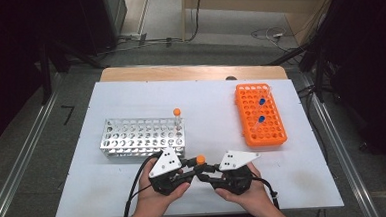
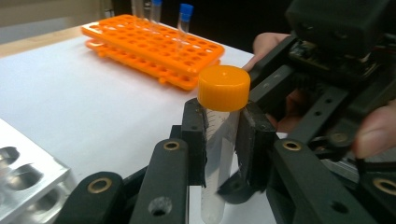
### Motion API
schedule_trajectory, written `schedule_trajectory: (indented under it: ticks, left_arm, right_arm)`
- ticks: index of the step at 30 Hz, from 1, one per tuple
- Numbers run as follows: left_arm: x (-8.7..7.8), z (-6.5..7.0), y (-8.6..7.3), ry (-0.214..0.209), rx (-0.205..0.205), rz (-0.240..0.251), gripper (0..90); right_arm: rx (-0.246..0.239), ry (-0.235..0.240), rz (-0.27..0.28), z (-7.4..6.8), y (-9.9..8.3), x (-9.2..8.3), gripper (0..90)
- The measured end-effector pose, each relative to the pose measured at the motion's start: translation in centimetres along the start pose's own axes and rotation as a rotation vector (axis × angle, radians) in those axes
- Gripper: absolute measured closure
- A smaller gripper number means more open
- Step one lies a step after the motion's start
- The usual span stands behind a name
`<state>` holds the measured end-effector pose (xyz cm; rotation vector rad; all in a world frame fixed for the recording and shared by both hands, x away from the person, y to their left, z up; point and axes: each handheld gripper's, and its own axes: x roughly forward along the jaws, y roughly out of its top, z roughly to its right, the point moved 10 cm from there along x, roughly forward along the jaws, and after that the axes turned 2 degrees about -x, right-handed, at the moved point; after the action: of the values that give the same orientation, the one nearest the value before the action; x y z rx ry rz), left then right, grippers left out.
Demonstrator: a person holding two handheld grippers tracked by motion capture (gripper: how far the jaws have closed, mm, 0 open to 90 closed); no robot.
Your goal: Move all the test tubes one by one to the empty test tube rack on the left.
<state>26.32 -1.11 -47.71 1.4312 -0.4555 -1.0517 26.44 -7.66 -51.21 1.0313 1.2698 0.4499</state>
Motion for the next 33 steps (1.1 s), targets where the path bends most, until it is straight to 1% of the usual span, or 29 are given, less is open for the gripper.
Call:
schedule_trajectory:
  ticks: [3, 5, 6, 8, 10, 13, 14, 18, 20, 23, 29, 33]
  left_arm:
    - [-0.4, -0.5, 0.2, 0.012, -0.010, 0.013, 75.5]
    - [-0.7, -0.8, 0.3, 0.012, -0.018, 0.018, 75.4]
    - [-0.8, -1.0, 0.3, 0.017, -0.017, 0.016, 75.4]
    - [-1.2, -1.4, 0.4, 0.025, -0.032, 0.024, 75.4]
    - [-1.4, -1.8, 0.4, 0.032, -0.035, 0.025, 75.5]
    - [-1.9, -2.6, 0.6, 0.048, -0.047, 0.030, 75.5]
    - [-2.1, -2.9, 0.6, 0.056, -0.051, 0.031, 75.5]
    - [-2.6, -3.9, 1.1, 0.081, -0.057, 0.042, 75.5]
    - [-3.0, -4.5, 1.5, 0.091, -0.061, 0.047, 75.5]
    - [-3.3, -5.2, 2.0, 0.105, -0.065, 0.056, 75.5]
    - [-4.0, -7.0, 3.2, 0.134, -0.082, 0.077, 75.4]
    - [-4.2, -8.1, 4.0, 0.152, -0.086, 0.093, 75.4]
  right_arm:
    - [0.017, -0.022, 0.029, 0.7, 0.1, -0.8, 43.6]
    - [0.023, -0.033, 0.043, 1.3, 0.0, -1.4, 34.6]
    - [0.031, -0.036, 0.048, 1.6, -0.1, -1.7, 31.0]
    - [0.045, -0.046, 0.053, 2.2, -0.5, -2.4, 24.9]
    - [0.054, -0.058, 0.052, 2.7, -1.0, -2.9, 17.5]
    - [0.081, -0.077, 0.054, 3.8, -1.7, -4.1, 9.3]
    - [0.084, -0.076, 0.058, 4.0, -1.8, -4.4, 7.1]
    - [0.108, -0.080, 0.088, 5.3, -2.4, -6.1, 0.1]
    - [0.122, -0.093, 0.100, 6.0, -2.6, -6.7, 0.0]
    - [0.145, -0.089, 0.112, 6.6, -2.8, -7.4, 0.0]
    - [0.161, -0.122, 0.116, 7.4, -3.7, -8.9, 0.0]
    - [0.171, -0.153, 0.110, 8.0, -4.6, -9.8, 0.0]
